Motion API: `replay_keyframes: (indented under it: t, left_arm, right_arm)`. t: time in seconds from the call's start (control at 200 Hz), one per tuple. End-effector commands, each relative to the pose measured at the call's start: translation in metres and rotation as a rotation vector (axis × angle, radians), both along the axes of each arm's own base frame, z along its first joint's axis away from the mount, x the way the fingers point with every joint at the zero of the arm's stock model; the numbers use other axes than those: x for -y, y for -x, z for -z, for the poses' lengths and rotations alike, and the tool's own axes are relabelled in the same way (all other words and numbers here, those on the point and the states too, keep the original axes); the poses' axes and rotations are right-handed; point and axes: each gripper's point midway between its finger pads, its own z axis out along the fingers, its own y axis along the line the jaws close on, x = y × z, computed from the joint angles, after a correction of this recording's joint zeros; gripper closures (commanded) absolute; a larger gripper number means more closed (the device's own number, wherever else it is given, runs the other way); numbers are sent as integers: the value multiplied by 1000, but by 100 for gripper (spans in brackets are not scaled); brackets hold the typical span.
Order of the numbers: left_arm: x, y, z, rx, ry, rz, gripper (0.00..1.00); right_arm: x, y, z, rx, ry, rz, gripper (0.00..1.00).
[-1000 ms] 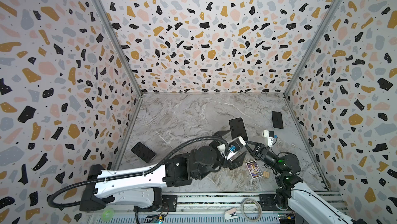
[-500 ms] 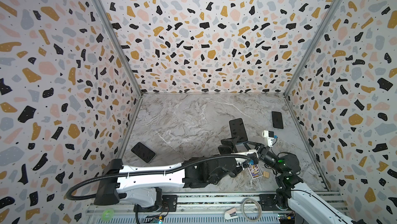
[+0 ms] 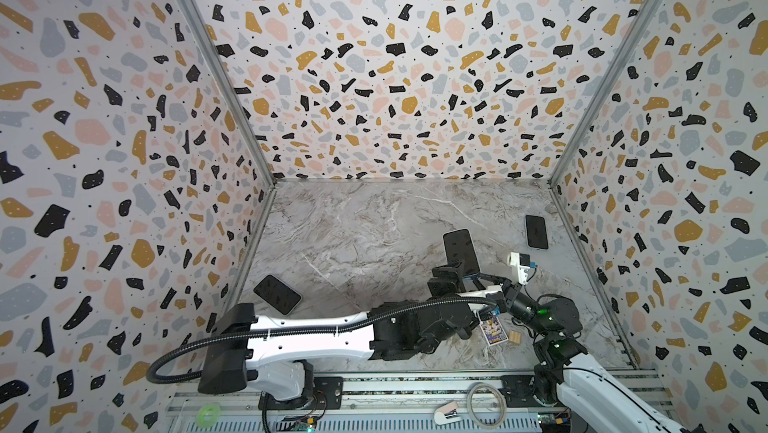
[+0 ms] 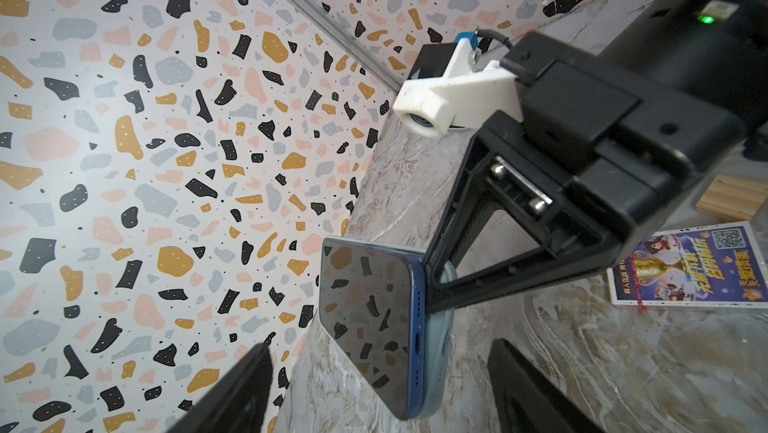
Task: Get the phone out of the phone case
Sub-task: 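Reach the left gripper across to the mint case's edge, then close the left gripper on the mint case edge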
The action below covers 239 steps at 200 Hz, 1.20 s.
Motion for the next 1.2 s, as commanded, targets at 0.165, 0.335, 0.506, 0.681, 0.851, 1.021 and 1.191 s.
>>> replay_keyframes:
  t: [0.165,0.335,0.506,0.681,0.851,1.021,1.191]
  left_arm:
    - [0,-16,-22,23,54,-48,19]
    - [0,-25,-17,12,46,-60,20]
    - [-2,-32,-19,21,55,-78,21]
    - [-1,-34,-18,22,53,-78,22]
    - [1,-38,-18,35,57,-92,25]
    - [4,-40,-15,51,41,-98,27]
    - [5,-43,-15,62,41,-106,30]
  right_arm:
    - [3,8,-38,142,-38,3,100]
    - [3,8,-39,146,-39,3,100]
    - [3,8,-37,144,-35,2,100]
    - [3,7,-36,144,-34,2,100]
    - [2,7,-37,145,-33,-3,100]
    - [1,7,-36,146,-32,-5,100]
    - [2,7,-36,147,-33,-4,100]
